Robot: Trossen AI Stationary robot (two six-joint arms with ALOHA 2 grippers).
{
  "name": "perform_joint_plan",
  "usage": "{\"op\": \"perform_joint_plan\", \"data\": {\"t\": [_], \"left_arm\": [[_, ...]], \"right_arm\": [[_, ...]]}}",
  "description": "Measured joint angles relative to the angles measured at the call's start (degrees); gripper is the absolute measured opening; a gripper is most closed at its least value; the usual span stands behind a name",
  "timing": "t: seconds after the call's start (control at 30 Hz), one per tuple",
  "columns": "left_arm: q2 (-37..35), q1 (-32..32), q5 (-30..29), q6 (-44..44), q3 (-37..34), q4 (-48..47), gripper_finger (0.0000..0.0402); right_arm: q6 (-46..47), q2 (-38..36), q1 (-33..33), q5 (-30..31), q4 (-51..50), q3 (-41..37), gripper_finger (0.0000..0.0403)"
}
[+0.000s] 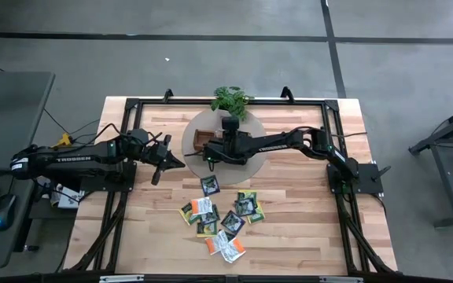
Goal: Pick & Place Tea
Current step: Put the white tea bag into the middle section of the wooden organizer, then put the top white tea bag into the middle section of the wooden organizer
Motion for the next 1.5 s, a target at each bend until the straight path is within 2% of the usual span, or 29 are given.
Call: {"op": "perform_joint_plan", "data": {"t": [0.27, 0.73, 1.17, 1.5], "left_arm": [[-0.01, 0.00, 0.00, 0.00, -0.01, 0.00, 0.0000], [-0.01, 0.00, 0.00, 0.00, -0.01, 0.00, 0.0000], [-0.01, 0.00, 0.00, 0.00, -0.01, 0.00, 0.0000], [-0.01, 0.00, 0.00, 0.00, -0.01, 0.00, 0.0000]], "right_arm": [[-0.02, 0.00, 0.26, -2.92, 0.00, 0.00, 0.0000], [-0.68, 0.00, 0.26, -4.12, 0.00, 0.00, 0.0003], [-0.70, -0.02, 0.26, -4.11, 0.00, 0.00, 0.0064], [-0.70, -0.02, 0.44, -3.67, 0.17, 0.00, 0.0080]]}}
